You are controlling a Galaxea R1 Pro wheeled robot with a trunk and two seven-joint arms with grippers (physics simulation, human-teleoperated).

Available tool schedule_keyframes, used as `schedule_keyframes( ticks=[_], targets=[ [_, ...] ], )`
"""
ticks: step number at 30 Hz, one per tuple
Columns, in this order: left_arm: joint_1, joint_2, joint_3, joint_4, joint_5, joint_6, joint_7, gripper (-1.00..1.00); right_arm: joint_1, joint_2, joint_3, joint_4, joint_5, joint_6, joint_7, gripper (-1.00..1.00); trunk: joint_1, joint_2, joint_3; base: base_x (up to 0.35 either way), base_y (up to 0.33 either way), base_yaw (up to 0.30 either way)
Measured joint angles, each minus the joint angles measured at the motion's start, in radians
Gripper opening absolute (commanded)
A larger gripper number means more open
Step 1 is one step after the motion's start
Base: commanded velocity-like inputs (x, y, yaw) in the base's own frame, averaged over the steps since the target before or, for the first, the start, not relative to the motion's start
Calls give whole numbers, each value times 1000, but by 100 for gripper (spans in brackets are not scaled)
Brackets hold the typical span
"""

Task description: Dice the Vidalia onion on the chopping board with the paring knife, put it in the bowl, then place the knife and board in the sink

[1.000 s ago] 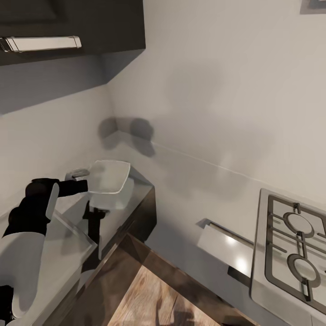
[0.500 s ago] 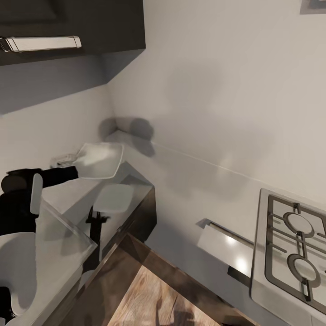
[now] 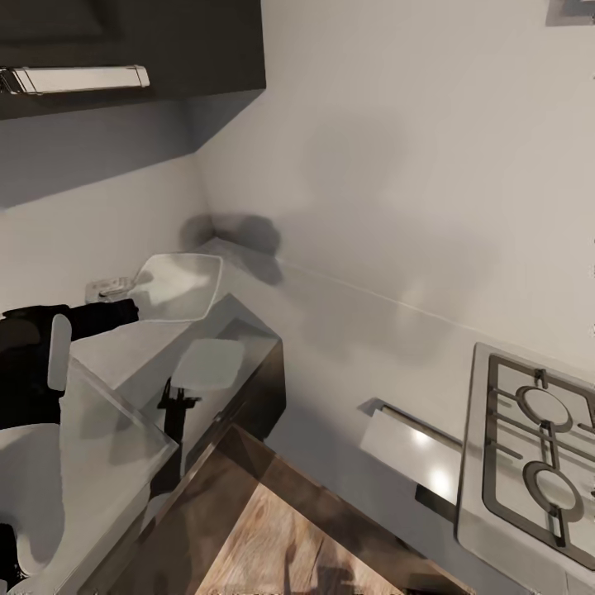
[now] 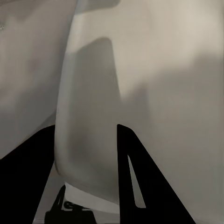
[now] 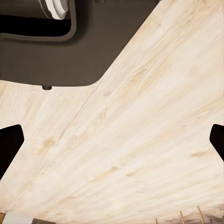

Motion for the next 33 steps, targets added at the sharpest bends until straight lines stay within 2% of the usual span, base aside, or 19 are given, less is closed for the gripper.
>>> schedule_keyframes(
  ticks=[4, 11, 21, 23, 27, 33],
  targets=[
    [0, 1, 3, -1, -1, 0, 1, -100, 0, 1, 0, -15, -1, -17, 0, 100, 0, 0, 0, -256, 0, 0],
    [0, 0, 4, 4, -3, -1, 1, -100, 0, 1, -1, -19, -1, -90, 1, 100, 0, 0, 0, -320, 0, 0],
    [0, 0, 6, 8, -7, -3, 2, -100, 0, 3, -2, -20, -3, -267, 1, 100, 0, 0, 0, -328, 0, 0],
    [0, 1, 28, 7, -11, -3, 2, -100, 0, 5, -2, -19, -4, -301, 1, 100, 0, 0, 0, -328, 0, 0],
    [0, 0, 98, 8, -10, -3, 2, -100, 0, 20, -2, -20, -4, -329, 2, 100, 0, 0, 0, -328, 0, 47],
    [0, 0, 113, 12, -8, -3, 2, -100, 0, 24, -4, -36, -4, -334, 1, 100, 0, 0, 0, -328, 0, 219]
  ],
)
